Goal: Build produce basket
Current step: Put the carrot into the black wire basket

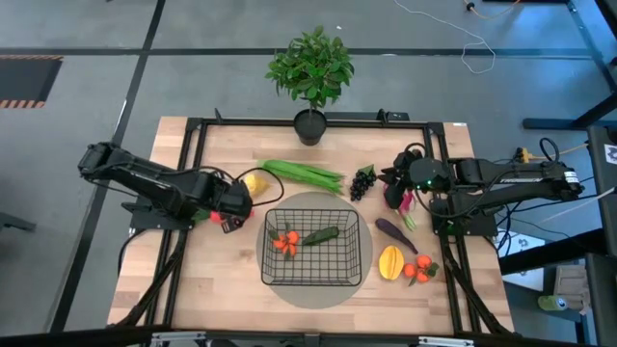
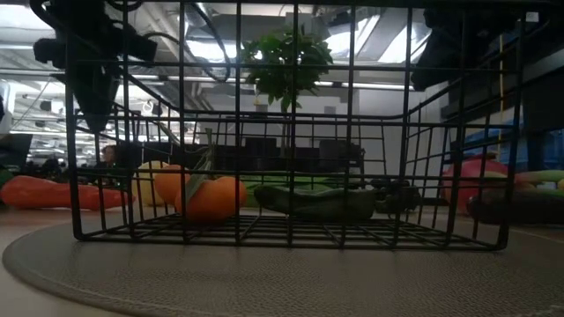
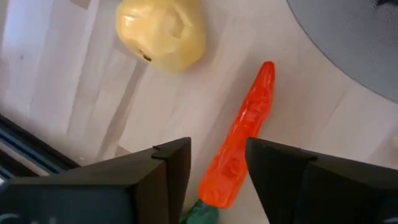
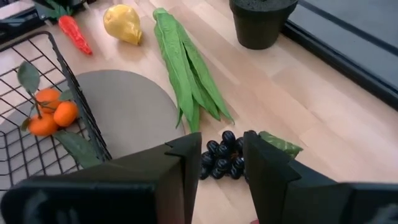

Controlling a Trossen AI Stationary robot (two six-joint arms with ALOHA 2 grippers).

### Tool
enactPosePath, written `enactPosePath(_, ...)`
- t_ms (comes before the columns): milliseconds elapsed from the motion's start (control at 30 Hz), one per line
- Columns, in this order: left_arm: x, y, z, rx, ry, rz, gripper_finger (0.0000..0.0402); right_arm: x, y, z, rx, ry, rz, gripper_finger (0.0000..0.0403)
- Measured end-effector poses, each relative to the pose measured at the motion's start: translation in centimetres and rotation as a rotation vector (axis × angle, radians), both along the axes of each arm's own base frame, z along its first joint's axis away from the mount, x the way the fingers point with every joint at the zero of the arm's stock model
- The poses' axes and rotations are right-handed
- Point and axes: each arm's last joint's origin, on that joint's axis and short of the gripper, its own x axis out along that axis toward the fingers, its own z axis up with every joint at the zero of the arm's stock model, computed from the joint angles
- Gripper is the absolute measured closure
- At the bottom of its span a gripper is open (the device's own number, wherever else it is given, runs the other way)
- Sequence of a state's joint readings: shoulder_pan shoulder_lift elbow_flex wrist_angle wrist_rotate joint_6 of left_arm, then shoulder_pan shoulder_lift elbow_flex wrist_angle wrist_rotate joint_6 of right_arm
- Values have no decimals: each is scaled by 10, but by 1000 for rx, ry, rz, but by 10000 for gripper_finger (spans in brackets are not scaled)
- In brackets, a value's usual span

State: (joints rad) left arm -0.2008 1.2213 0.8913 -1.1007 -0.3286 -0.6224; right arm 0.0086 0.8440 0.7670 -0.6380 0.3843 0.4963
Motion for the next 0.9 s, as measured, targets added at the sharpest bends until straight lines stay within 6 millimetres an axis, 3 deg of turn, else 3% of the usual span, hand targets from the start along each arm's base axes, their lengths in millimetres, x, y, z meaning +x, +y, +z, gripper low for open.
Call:
enactPosePath(200, 1, 2, -6, -69, 37, -15, 237, 0, 1, -1, 27, 10, 29, 293)
enactPosePath(500, -12, 19, -57, -193, 85, 47, 238, -1, 1, -2, 47, 16, 22, 293)
enactPosePath(733, -4, 19, -66, -188, -32, -15, 238, -1, 1, -2, 47, 18, 21, 293)
enactPosePath(900, -16, 19, -83, -210, 24, 2, 238, -1, 1, -2, 47, 18, 21, 293)
